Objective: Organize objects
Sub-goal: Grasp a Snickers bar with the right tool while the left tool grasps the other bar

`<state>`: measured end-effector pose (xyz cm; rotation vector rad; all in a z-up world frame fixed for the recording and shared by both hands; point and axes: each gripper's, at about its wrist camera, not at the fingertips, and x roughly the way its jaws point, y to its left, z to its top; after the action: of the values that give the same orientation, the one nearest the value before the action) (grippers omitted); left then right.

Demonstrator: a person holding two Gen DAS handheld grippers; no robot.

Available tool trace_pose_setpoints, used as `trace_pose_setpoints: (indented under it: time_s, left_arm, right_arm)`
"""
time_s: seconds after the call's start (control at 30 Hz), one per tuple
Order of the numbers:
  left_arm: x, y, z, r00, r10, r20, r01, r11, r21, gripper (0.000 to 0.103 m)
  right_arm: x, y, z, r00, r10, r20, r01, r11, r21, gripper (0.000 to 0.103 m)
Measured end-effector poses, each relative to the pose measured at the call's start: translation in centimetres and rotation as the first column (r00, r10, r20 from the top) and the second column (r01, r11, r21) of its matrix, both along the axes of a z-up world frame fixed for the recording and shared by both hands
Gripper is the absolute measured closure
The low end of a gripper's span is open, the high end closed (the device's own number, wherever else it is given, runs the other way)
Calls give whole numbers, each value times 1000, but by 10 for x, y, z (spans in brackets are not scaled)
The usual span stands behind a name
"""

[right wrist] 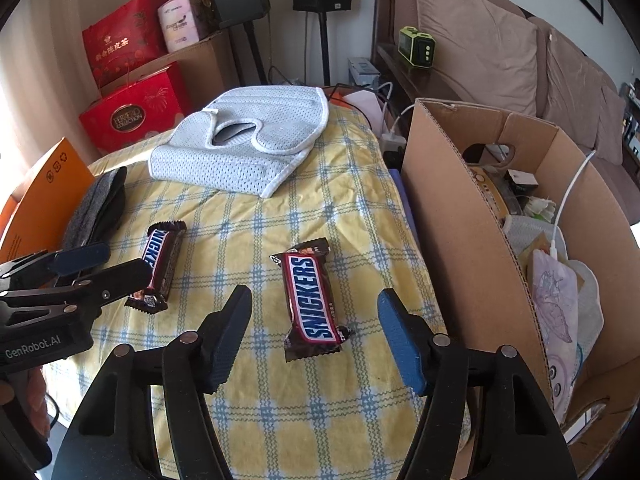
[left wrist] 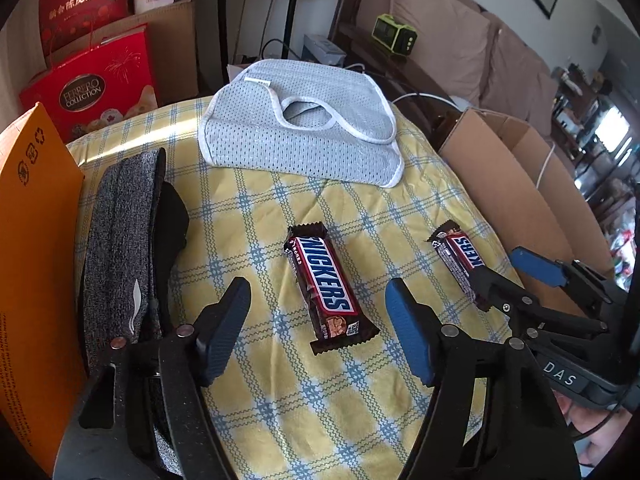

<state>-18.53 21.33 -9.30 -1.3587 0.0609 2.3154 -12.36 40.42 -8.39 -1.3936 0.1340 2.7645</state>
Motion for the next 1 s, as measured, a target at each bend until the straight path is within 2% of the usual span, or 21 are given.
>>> trace_pose_setpoints:
  time_s: [0.13, 0.27, 0.37, 0.43, 0.47, 0.6, 1.0]
  left_arm:
    - [-3, 6, -7, 1000, -6, 5, 6, 1000, -9, 47]
    - [-8, 11, -15, 1000, -8, 24, 9, 1000, -25, 52]
    - [-12, 14, -21, 999, -11, 33, 12, 999, -30, 60]
    - [-13, 14, -21, 1000, -9, 28, 10, 1000, -29, 67]
    - [-14, 13, -21, 999, -7, 32, 8, 1000, -24, 71]
    - [-14, 7, -20, 999, 0, 39, 0, 1000, -4, 74]
    - [10, -18, 21, 1000, 19, -16, -18, 998, 65, 74]
  right_arm:
    - [-4, -2, -9, 1000, 22, 22, -22, 1000, -11, 52]
    - [-8, -3, -17, 999, 23, 39, -23, 1000, -8, 55]
    - [-9, -2, -19, 999, 20, 44, -20, 1000, -11, 61]
    - [-10, -1, -21, 998, 20, 51, -19, 1000, -20, 72]
    - [-10, -2, -21, 999, 21, 50, -20, 1000, -19, 72]
    - [-9, -6, -19, 998, 34, 45, -33, 999, -37, 75]
    - [3, -41, 20, 997, 73, -28, -75, 996, -40, 75]
